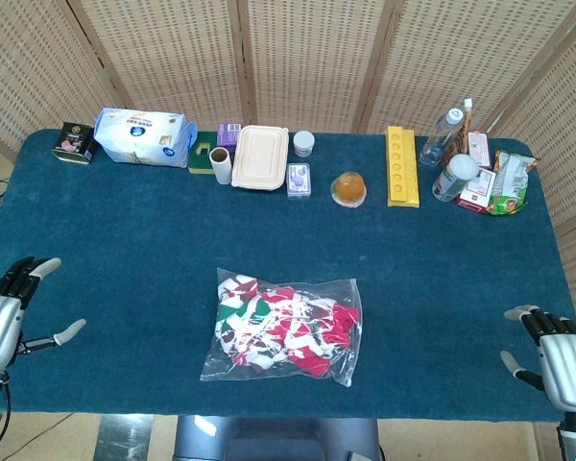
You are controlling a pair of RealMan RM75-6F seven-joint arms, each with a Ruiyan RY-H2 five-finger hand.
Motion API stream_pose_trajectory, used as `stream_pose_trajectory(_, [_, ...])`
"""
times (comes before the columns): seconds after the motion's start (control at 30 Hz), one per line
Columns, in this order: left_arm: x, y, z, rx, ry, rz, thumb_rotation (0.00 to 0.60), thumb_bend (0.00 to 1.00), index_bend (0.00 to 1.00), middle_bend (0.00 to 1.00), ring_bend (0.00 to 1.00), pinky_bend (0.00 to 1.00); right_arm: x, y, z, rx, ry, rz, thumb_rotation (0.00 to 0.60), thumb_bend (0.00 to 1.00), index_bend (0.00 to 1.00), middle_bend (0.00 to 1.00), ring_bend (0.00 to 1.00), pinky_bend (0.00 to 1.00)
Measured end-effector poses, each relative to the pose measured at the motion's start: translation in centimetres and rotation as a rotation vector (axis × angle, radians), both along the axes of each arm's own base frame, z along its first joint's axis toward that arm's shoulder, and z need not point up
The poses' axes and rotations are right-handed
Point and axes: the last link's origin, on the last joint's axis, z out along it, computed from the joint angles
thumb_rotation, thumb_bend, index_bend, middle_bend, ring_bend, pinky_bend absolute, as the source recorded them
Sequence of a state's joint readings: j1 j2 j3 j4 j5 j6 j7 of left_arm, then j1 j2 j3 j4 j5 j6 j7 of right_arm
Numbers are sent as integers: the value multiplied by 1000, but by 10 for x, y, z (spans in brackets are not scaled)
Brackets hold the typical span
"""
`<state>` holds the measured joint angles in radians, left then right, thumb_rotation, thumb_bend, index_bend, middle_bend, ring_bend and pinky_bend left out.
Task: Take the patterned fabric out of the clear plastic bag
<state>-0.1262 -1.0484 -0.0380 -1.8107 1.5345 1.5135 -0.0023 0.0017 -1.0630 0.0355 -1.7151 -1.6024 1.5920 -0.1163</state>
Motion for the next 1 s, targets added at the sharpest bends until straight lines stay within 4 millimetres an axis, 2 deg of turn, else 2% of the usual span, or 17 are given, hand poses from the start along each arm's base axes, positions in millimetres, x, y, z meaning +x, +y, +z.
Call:
stream_pose_trajectory(0.4, [0,-2,5,7,1,-11,347,122,158,179,103,248,2,4,1,-10,-9,13,600,263,348,353,384,398])
stream_pose_trajectory(0.6, [5,0,1,-32,1,-32,346,123,158,179,103,248,3,4,1,-4,-8,17,600,263,348,351,384,398])
stream_pose_trajectory(0.83, [27,10,-26,-187,54,-107,346,62,151,171,87,188,0,9,0,-3,-23,9,600,263,348,346,384,403])
stream_pose_trajectory(1.0, [52,21,-50,-310,136,-192,349,34,33,96,17,127,-3,14,2,-12,-26,6,600,263,348,346,384,404])
